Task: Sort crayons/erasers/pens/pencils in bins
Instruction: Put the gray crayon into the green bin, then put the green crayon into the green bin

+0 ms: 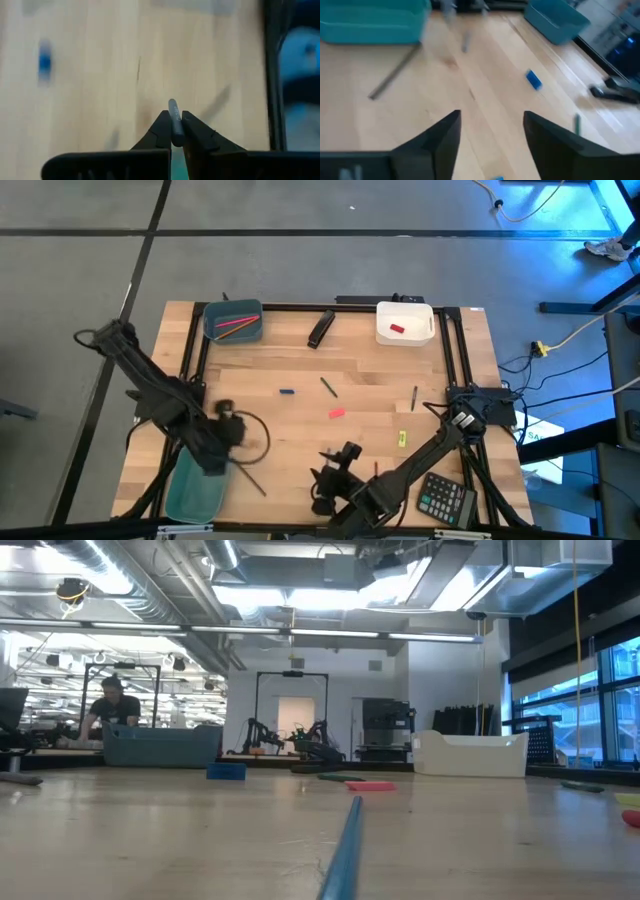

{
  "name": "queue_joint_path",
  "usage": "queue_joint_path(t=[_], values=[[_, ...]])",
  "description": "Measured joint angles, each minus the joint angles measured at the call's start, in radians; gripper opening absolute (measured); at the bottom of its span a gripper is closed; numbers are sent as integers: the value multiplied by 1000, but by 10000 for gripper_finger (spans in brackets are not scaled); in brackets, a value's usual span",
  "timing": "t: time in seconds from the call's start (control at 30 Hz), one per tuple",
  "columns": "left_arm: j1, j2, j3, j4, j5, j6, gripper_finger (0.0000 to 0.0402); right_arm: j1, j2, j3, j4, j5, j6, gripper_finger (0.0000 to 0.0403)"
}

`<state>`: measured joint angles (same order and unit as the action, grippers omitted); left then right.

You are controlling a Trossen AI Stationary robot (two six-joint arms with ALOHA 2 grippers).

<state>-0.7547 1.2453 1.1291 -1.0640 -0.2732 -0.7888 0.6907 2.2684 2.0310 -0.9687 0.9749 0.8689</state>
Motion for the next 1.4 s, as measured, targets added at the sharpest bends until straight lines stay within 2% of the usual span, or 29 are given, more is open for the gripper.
queue_joint_path(t=[0.1,0.2,0.33,0.47,0.67,0.77,0.9,1.03,1.23,1.4], values=[[0,-33,21,-165,202,-137,13,0,0,-23,-34,22,63,238],[-9,-49,3,-176,358,-227,13,-5,1,-39,-19,19,70,241],[-61,-39,-57,-126,487,-327,13,-9,1,-64,-17,-9,73,237],[-118,-23,-158,-7,567,-399,13,-10,1,-71,-14,-25,74,237],[-162,-21,-326,262,598,-493,14,-10,1,-71,-13,-27,69,237],[-170,-21,-385,331,637,-544,14,-10,1,-71,-13,-34,69,235],[-178,-21,-428,348,662,-598,17,-10,1,-71,-13,-34,69,234],[-178,-21,-449,349,666,-598,41,-10,1,-71,-14,-35,69,234],[-177,-21,-456,348,598,-597,89,-10,1,-71,-15,-33,69,234],[-177,-21,-455,342,572,-625,100,-11,1,-71,-16,-34,16,234]])
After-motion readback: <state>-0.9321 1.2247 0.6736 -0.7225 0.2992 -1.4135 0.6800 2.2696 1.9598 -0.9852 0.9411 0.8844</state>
